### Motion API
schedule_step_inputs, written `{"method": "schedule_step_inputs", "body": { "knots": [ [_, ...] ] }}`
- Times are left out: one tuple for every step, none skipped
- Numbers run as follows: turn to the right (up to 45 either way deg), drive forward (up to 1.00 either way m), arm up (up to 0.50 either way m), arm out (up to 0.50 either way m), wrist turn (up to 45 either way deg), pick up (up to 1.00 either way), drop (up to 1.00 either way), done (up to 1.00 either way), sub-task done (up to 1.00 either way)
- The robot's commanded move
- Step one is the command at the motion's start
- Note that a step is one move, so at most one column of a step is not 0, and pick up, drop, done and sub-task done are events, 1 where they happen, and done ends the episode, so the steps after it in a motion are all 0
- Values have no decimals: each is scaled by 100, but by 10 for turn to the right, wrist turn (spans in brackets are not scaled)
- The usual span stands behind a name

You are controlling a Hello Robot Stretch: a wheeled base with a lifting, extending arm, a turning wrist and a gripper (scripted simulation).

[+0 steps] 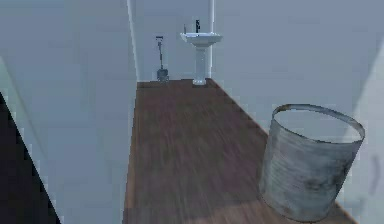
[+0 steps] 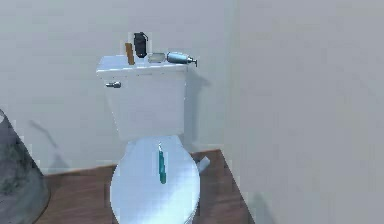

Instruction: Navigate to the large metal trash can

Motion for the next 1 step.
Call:
{"method": "schedule_step_inputs", "body": {
  "knots": [
    [-90,0,0,0,0,0,0,0,0]
  ]
}}
